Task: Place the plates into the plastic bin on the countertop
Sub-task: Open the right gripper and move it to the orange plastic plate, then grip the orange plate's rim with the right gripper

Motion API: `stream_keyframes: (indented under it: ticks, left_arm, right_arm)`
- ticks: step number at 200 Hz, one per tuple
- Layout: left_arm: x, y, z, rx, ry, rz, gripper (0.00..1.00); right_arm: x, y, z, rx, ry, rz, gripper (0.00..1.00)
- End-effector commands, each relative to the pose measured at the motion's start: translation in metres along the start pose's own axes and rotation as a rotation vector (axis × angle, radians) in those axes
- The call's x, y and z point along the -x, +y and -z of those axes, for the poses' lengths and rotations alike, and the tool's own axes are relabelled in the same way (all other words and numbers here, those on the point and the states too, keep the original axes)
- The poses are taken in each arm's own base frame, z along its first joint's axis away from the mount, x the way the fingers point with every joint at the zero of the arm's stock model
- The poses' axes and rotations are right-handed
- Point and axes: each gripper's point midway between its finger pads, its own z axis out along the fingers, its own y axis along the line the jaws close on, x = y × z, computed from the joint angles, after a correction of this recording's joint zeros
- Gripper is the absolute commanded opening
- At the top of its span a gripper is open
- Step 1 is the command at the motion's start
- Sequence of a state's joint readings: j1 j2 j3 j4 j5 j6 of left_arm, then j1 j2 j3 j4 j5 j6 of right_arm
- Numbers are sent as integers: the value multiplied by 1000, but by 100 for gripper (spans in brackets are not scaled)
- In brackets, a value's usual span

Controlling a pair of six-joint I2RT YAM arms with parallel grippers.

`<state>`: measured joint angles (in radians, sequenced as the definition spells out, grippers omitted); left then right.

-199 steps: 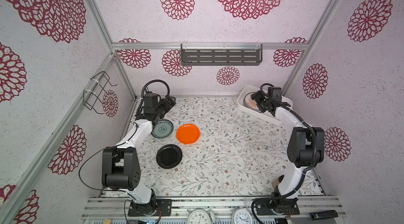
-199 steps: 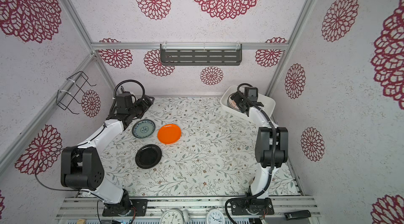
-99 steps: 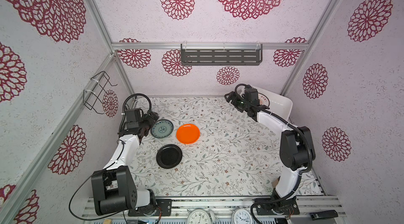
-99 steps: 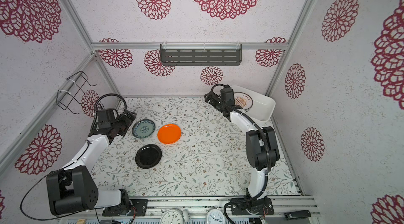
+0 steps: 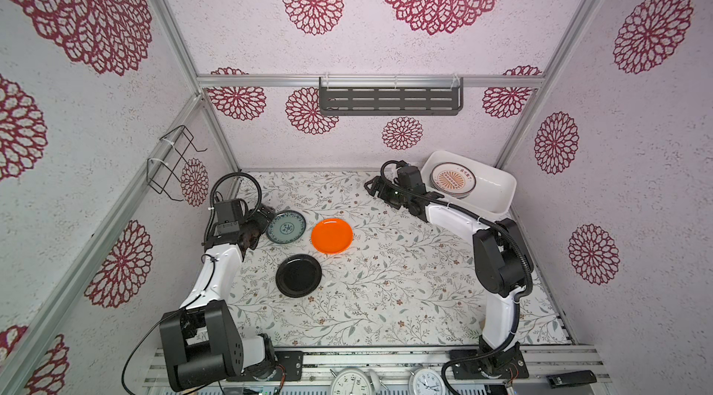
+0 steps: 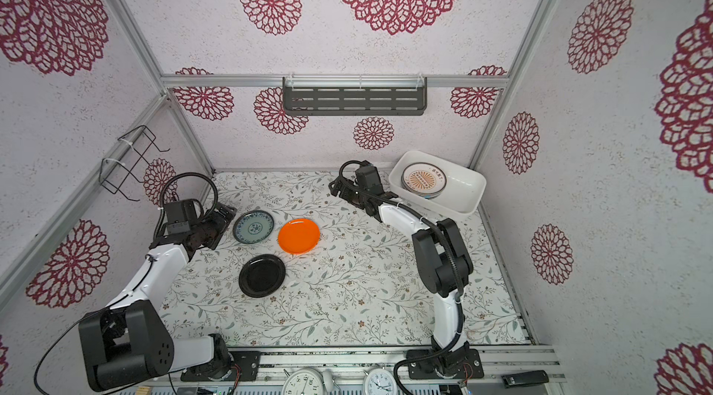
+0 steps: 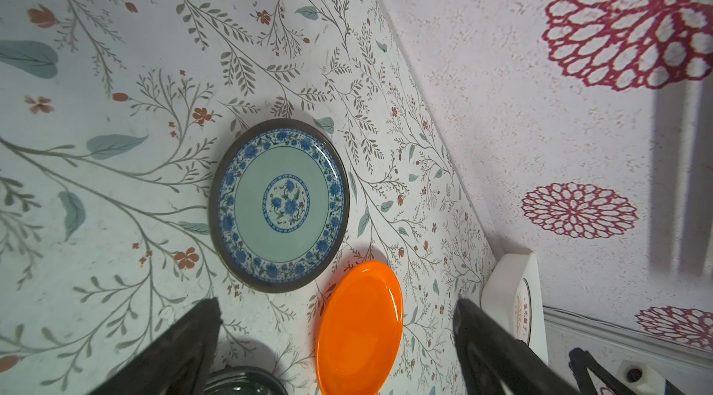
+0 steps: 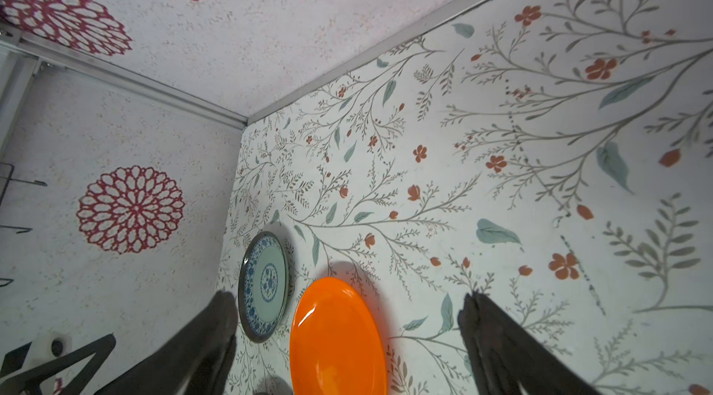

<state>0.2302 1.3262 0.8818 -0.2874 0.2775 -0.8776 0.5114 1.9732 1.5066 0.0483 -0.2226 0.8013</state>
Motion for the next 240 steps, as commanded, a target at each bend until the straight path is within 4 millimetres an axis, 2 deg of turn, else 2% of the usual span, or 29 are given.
stream_keyframes:
  ticks: [1, 43, 105, 154, 185, 225, 240]
  left_arm:
    - [2, -11, 7, -29, 8, -50, 97]
    - [4, -20, 9, -64, 8, -75, 97]
    - [5, -23, 14, -64, -8, -79, 97]
    - [5, -21, 15, -54, -16, -76, 97]
    - [5, -21, 14, -47, -11, -74, 97]
    - [4, -22, 15, -42, -7, -71, 97]
    - [3, -21, 17, -41, -11, -68, 97]
  right_arm:
    - [-22, -5, 2, -21, 76, 41, 93]
    - [-69, -15, -6, -4, 242, 81, 89]
    - [-113, -2, -37, 69, 398, 128, 81]
    - [-132, -1, -56, 100, 497, 142, 72]
    - [-145, -12, -59, 76, 551, 149, 66]
    - [-158, -21, -60, 76, 598, 145, 52]
    - [-162, -23, -62, 75, 610, 136, 44]
